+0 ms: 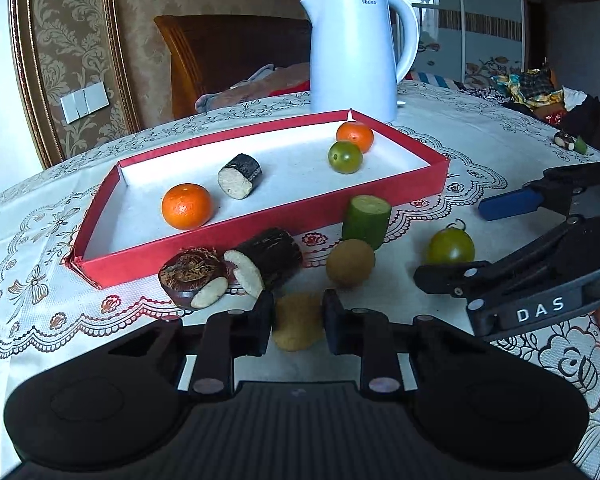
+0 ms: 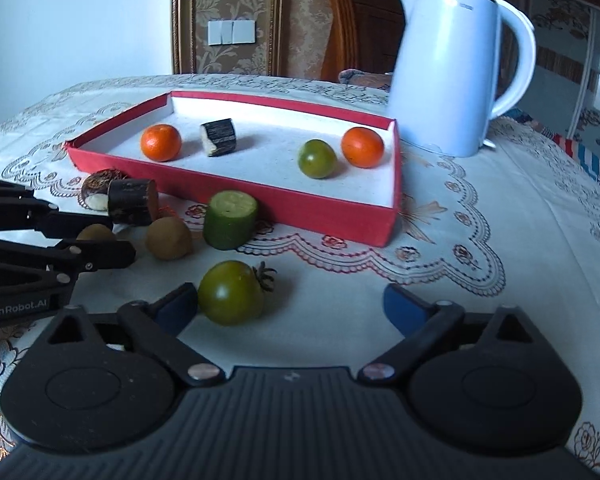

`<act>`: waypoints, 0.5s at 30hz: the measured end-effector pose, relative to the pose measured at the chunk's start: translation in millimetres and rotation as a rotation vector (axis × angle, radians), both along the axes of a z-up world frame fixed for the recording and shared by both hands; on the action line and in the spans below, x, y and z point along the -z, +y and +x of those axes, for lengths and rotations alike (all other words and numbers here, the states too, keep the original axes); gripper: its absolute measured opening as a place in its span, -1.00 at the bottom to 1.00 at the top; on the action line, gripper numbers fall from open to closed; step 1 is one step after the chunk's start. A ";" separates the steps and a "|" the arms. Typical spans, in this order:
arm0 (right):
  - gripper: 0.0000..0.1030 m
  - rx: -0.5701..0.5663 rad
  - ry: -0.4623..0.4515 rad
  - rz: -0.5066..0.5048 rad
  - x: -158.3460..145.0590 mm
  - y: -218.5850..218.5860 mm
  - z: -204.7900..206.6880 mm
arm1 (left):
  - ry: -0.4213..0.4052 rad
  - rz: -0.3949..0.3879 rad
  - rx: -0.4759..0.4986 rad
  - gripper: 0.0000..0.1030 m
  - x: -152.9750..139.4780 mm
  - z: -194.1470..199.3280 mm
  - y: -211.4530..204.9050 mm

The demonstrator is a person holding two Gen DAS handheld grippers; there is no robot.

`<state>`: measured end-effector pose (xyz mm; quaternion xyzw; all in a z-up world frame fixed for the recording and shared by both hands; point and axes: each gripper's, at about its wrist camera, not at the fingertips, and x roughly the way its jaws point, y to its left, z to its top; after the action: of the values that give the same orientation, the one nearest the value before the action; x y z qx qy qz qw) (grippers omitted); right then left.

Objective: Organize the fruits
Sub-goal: 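Move the right tool to the green tomato while the left tool approaches a brown kiwi, then close the right tool on the green tomato while the left tool grasps the kiwi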

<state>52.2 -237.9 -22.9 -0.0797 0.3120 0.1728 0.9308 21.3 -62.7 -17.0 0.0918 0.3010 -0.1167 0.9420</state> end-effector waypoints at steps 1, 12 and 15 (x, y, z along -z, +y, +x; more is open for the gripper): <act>0.77 -0.001 0.001 0.005 -0.2 0.3 0.5 | -0.002 0.004 0.000 -0.50 0.1 -0.4 -0.5; 0.28 -0.030 -0.031 0.005 -0.3 3.5 -5.3 | -0.008 0.018 0.001 -0.50 0.5 -0.3 -2.3; 0.16 -0.044 -0.031 0.011 -0.4 3.5 -5.1 | -0.012 0.027 0.001 -0.50 0.5 -0.9 -3.3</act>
<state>47.1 -234.4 -22.5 -0.0842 0.2946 0.1935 0.9320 20.4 -66.0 -17.6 0.1053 0.2970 -0.1126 0.9424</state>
